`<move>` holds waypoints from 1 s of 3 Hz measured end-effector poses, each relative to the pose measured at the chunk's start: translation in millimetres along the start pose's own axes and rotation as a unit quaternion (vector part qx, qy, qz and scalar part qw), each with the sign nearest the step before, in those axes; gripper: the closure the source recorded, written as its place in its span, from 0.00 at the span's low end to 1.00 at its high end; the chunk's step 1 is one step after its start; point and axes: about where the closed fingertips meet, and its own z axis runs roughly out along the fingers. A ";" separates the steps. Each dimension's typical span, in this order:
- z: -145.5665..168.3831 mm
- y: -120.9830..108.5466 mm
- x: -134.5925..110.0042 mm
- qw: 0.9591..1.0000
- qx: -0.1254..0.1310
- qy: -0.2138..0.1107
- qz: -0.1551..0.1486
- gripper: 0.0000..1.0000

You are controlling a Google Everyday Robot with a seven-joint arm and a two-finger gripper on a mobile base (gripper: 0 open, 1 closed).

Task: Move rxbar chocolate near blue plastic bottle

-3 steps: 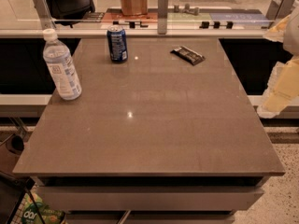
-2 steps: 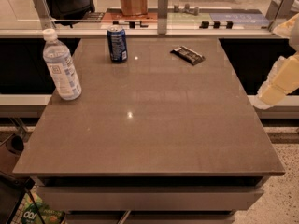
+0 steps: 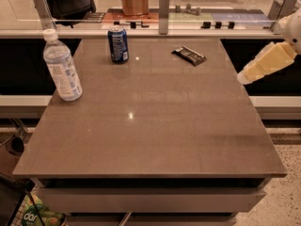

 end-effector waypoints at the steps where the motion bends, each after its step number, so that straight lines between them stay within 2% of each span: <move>1: 40.0 -20.6 -4.4 0.999 -0.011 -0.016 0.037 0.00; 2: 80.7 -32.2 -8.5 0.996 -0.035 -0.034 0.069 0.00; 3: 115.3 -35.3 -13.5 0.992 -0.061 -0.053 0.098 0.00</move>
Offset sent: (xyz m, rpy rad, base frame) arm 0.1185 0.0073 -0.0713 0.2665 0.0747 -0.0497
